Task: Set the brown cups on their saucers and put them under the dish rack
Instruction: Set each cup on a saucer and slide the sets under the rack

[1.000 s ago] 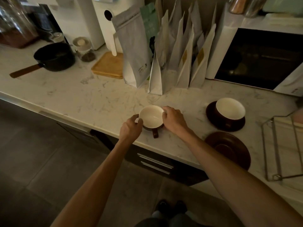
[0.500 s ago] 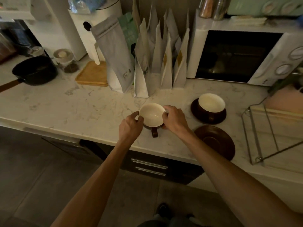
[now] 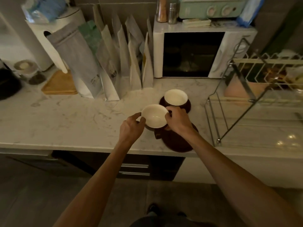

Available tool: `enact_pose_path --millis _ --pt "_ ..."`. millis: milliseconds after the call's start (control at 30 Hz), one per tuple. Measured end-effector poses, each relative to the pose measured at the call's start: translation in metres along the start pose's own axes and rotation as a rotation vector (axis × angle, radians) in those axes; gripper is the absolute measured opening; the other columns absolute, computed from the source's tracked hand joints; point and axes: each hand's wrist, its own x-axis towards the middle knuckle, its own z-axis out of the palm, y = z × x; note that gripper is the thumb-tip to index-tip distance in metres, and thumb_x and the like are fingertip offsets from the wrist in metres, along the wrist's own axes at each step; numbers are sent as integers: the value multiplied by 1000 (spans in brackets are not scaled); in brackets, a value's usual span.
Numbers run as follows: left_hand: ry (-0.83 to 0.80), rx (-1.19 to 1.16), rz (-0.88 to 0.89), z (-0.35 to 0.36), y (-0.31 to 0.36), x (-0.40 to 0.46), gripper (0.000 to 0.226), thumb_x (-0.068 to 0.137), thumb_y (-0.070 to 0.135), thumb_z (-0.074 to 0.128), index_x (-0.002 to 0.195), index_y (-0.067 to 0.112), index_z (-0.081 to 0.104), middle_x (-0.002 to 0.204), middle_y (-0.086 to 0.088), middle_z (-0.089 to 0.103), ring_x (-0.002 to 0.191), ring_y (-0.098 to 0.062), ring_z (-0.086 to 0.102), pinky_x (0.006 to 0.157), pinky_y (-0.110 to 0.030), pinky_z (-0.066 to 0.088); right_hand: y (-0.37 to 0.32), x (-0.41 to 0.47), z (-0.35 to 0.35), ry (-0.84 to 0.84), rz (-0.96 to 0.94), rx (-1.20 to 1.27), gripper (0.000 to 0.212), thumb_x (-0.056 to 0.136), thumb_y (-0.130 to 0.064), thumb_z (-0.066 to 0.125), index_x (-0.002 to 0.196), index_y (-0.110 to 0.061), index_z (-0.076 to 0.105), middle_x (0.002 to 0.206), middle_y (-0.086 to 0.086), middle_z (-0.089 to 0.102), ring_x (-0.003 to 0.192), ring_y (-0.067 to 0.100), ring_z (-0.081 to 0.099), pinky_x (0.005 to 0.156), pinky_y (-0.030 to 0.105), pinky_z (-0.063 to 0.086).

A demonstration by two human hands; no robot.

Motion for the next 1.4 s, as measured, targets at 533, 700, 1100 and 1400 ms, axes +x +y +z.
enact_pose_path --millis 533,700,1100,1400 --pt "-172 -83 28 59 44 -25 43 97 29 45 137 19 52 108 -15 71 94 -26 68 82 -45 58 65 -30 -40 69 155 59 32 96 -13 50 127 -13 59 116 14 67 77 29 72 53 31 61" --pt "-195 -65 55 65 48 -28 40 99 27 44 137 17 52 116 -14 69 98 -27 67 79 -36 56 70 -36 -43 68 164 55 33 96 -10 50 127 -12 59 115 16 68 82 32 72 58 38 63" --pt "-221 -59 14 64 46 -32 41 98 24 43 138 14 50 117 -17 68 100 -29 67 84 -45 58 74 -39 -38 47 135 38 32 95 -11 50 126 -10 60 115 14 68 79 28 72 57 34 62" --pt "-225 -51 11 65 45 -34 41 99 24 42 138 15 49 116 -17 68 100 -30 66 85 -44 57 75 -39 -36 42 108 25 34 94 -9 53 127 -11 61 117 13 68 84 31 71 60 41 63"
